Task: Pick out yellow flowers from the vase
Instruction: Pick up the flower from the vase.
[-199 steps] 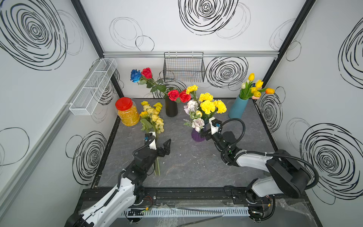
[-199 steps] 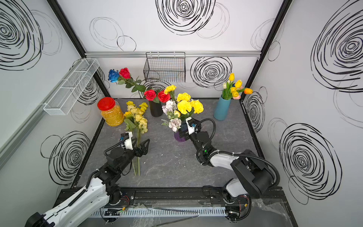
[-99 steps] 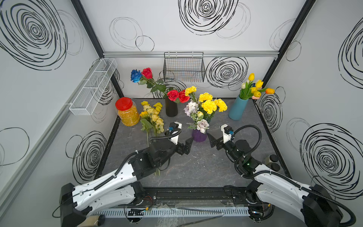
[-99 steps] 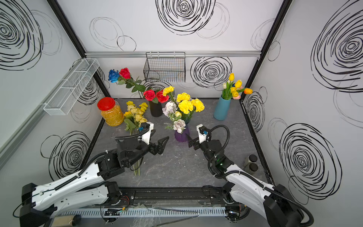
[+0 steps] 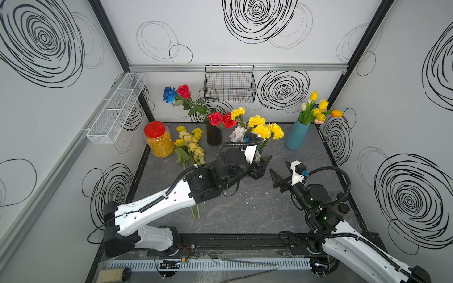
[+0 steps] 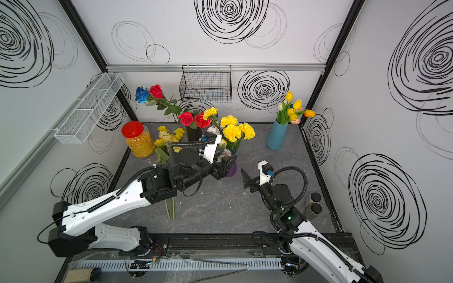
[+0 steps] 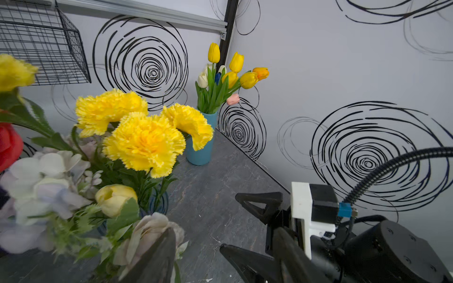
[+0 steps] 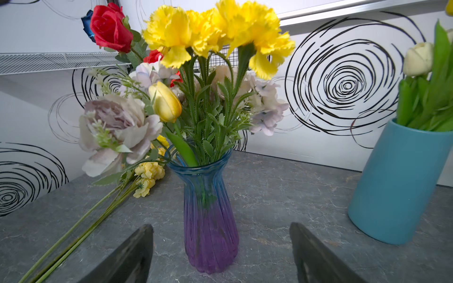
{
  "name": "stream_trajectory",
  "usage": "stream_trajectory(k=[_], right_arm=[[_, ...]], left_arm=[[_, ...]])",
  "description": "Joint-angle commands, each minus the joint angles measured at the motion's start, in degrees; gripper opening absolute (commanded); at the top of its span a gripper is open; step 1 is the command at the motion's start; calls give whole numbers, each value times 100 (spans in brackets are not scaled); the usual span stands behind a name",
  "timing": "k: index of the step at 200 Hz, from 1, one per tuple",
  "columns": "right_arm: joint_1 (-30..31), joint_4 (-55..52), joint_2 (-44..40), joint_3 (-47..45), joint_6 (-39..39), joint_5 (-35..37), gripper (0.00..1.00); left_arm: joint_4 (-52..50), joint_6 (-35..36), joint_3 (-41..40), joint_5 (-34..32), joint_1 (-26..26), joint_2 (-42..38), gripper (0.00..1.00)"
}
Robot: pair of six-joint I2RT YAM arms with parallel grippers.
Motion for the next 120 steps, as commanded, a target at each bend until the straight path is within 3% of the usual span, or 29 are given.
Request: stream_trajectory(k=[1, 32, 73, 120], right_arm=[[-23, -244, -202, -68, 102, 216, 87], [-31, -618, -570, -32, 272, 558, 83], [-62, -975, -1144, -99, 372, 681, 83], [-84, -925, -1330, -230, 459, 607, 83]], left_arm=[[8, -304, 464, 174, -101, 512, 64], [-567, -471, 1235, -311, -90, 1289, 57], [-1226, -982, 1789, -791, 55, 1927, 55], [-1387, -750, 2115, -1518, 145, 2311, 57]])
